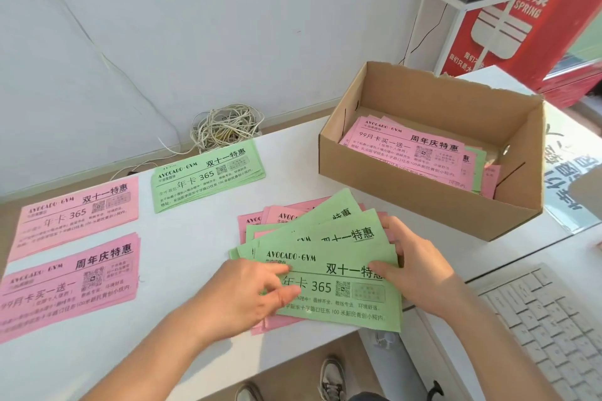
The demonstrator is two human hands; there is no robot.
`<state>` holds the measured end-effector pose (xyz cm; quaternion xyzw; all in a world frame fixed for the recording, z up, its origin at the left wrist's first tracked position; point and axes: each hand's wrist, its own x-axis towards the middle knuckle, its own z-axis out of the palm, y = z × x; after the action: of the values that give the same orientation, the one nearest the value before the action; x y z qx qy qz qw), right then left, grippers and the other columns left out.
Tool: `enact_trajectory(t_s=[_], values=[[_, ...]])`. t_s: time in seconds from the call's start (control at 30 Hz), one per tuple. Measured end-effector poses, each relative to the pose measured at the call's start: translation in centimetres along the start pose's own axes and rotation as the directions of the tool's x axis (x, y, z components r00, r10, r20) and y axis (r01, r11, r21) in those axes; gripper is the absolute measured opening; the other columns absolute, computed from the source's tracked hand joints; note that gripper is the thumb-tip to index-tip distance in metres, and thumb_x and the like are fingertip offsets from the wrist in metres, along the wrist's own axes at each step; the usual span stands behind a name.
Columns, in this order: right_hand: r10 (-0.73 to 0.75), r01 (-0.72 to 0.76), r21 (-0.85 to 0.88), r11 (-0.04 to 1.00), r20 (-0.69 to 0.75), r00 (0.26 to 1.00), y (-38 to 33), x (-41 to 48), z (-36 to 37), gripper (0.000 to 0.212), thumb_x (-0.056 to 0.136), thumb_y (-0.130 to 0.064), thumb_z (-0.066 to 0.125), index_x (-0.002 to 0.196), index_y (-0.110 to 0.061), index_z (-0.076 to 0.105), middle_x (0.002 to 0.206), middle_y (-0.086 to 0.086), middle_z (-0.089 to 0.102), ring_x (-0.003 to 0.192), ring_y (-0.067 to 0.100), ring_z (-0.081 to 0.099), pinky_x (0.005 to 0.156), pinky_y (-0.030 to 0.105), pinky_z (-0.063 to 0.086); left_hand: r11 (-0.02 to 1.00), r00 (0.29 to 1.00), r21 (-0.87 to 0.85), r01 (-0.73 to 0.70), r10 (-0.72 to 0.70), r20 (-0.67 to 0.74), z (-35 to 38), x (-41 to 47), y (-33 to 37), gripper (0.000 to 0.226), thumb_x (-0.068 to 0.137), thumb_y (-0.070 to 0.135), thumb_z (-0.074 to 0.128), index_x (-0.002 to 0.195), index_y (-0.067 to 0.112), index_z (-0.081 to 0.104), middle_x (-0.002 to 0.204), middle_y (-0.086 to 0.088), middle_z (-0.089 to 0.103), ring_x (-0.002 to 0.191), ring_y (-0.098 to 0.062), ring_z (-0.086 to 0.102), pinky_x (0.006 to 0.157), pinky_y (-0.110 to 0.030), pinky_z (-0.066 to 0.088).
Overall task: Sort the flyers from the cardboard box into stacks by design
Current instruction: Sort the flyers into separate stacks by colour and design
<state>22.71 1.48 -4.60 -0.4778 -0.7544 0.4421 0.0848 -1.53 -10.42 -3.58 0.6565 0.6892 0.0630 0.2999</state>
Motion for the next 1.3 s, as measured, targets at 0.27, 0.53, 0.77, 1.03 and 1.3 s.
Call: enact_trajectory(t_s=[0.27,0.53,0.77,1.03,1.3], values=[[-0.149,0.169,0.063,0.984,-0.242,0.959,0.6,-1.5,0.2,0.026,0.083,-0.011,0.071,0.096,-0.034,0.065,0.083,-0.013,0.071,0.068,0.016,0.062,0.066,0.035,0.053,0.847,0.663,-0.531,-0.035,-0.378,-0.646,3.6,-0.2,-1.2,0.100,0.059,0.000,0.086,0.138,0.034,0.033,0.132,0.012,0.043,0.125,-0.013,0.042,0.100,-0.032,0.038],[-0.326,0.356,0.005,0.934,-0.394,0.860,-1.1,-1.7,-0.2,0.060,0.078,-0.013,0.075,0.100,-0.064,0.050,0.097,-0.036,0.063,0.079,-0.001,0.057,0.068,0.011,0.044,0.460,0.796,-0.867,-0.193,-0.444,-0.412,0.3,-0.4,0.3,0.029,0.073,-0.012,0.069,0.072,0.017,0.073,0.073,-0.001,0.071,0.071,-0.012,0.063,0.066,-0.017,0.050],[-0.296,0.370,0.140,0.918,-0.380,0.876,0.3,-1.6,1.2,0.083,0.068,-0.004,0.082,0.119,-0.053,0.039,0.113,-0.021,0.059,0.099,0.007,0.060,0.075,0.005,0.039,0.449,0.811,-0.874,-0.185,-0.433,-0.394,1.2,0.5,-0.2,0.040,0.071,-0.026,0.061,0.083,0.013,0.061,0.085,-0.005,0.072,0.080,-0.015,0.068,0.067,-0.024,0.055],[-0.332,0.378,0.009,0.926,-0.461,0.823,-0.5,-1.1,0.1,0.035,0.083,-0.011,0.066,0.096,-0.043,0.062,0.086,-0.031,0.063,0.067,0.003,0.052,0.061,0.009,0.039,0.584,0.792,-0.776,-0.239,-0.345,-0.504,-0.3,0.9,0.8,0.033,0.076,-0.015,0.066,0.072,0.018,0.065,0.074,0.004,0.068,0.069,-0.008,0.062,0.067,-0.015,0.048],[-0.139,0.198,0.145,0.969,-0.338,0.931,1.5,-2.0,2.8,0.064,0.086,-0.007,0.062,0.113,-0.057,0.033,0.100,-0.015,0.061,0.079,0.016,0.055,0.067,0.032,0.049,0.603,0.781,-0.787,-0.129,-0.427,-0.455,2.9,1.0,0.7,0.053,0.072,-0.020,0.066,0.087,0.029,0.054,0.095,-0.004,0.068,0.090,-0.020,0.067,0.077,-0.036,0.056]])
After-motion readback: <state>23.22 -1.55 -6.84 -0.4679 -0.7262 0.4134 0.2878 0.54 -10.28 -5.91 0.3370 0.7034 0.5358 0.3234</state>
